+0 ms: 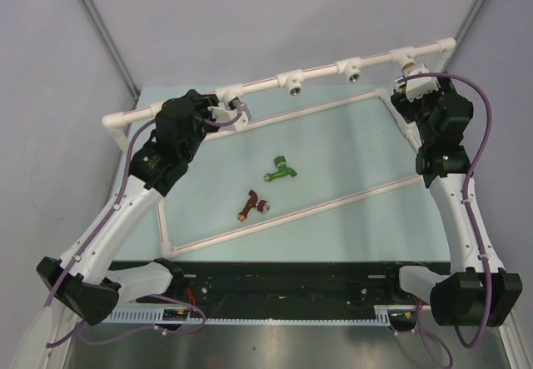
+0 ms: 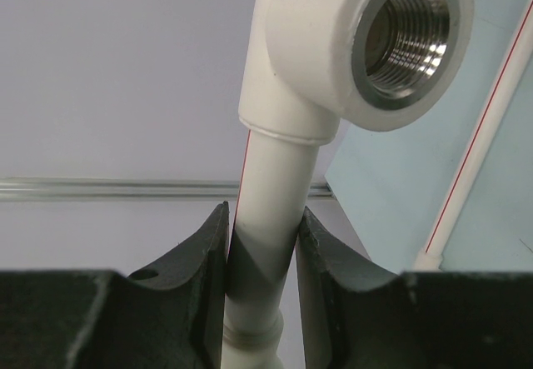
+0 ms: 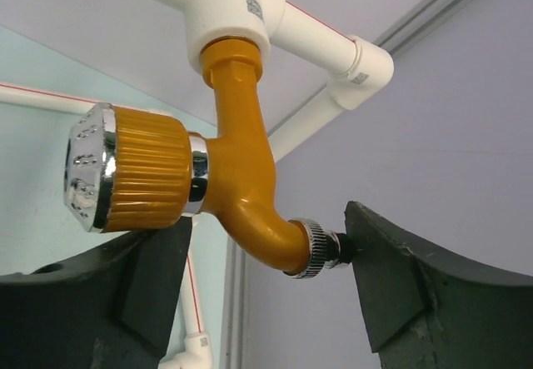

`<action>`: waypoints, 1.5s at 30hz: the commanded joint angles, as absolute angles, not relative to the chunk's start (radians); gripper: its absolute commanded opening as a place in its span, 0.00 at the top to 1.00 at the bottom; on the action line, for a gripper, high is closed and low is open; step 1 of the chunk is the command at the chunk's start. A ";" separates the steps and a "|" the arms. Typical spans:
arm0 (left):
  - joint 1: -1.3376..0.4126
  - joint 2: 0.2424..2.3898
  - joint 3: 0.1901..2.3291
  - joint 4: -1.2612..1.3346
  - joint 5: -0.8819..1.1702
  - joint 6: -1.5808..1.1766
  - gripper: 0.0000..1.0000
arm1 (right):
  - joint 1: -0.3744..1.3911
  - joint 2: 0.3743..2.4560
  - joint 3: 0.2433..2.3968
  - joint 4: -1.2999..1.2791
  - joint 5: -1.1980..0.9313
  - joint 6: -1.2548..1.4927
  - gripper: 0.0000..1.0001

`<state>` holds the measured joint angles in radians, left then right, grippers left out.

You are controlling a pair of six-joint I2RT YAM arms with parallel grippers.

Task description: Install the water faucets

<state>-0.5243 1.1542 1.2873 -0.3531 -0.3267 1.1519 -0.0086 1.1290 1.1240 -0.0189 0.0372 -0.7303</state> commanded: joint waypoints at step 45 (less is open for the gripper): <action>-0.518 1.181 1.281 -0.416 -0.314 1.066 1.00 | -0.402 1.049 1.216 0.160 -0.537 0.425 0.09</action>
